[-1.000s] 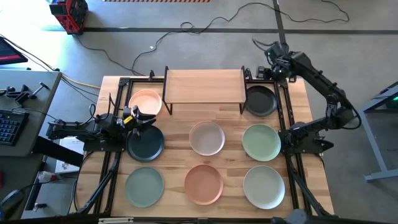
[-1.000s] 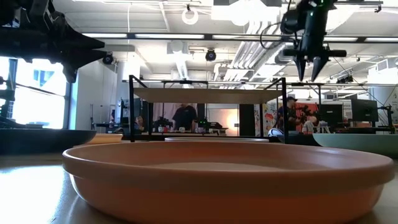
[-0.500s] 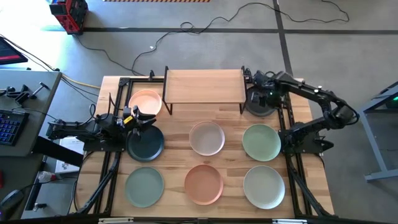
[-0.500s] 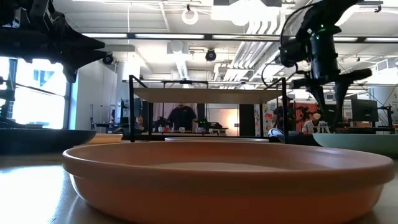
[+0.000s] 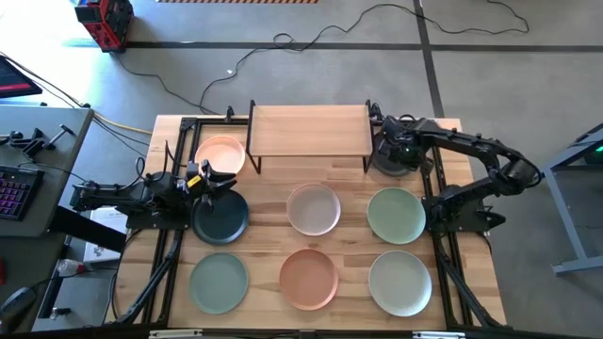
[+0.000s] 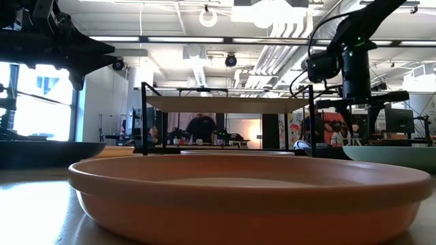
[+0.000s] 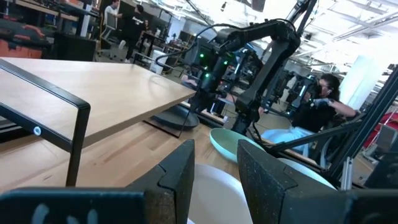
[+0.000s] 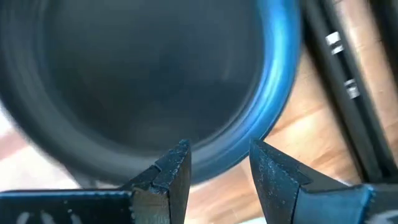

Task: Place and stack plates onto a shelf
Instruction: Put the black plate on the shelf

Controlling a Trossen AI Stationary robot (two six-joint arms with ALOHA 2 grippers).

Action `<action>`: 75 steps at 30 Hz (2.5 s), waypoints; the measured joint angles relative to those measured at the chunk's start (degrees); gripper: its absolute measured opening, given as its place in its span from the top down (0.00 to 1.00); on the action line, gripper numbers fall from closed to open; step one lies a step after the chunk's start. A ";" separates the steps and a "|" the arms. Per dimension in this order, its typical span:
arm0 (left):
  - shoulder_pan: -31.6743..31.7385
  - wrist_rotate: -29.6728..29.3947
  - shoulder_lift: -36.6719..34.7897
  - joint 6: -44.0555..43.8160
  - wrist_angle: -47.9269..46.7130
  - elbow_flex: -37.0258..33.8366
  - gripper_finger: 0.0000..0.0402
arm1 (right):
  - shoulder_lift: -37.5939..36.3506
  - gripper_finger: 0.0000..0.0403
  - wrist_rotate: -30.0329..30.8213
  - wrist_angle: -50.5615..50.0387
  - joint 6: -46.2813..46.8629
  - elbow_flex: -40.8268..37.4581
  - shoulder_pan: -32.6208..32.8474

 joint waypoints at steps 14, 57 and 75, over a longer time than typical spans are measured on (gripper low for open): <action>0.02 0.02 0.00 0.01 0.00 0.00 0.73 | 0.00 0.65 5.34 -5.58 14.30 -0.02 0.00; 0.02 0.02 0.00 0.07 -1.25 0.00 0.73 | 1.13 0.65 9.57 -3.14 49.74 -0.02 14.19; 0.02 0.03 0.00 0.07 -1.25 0.00 0.73 | 5.31 0.65 9.67 -3.47 53.95 -0.02 16.53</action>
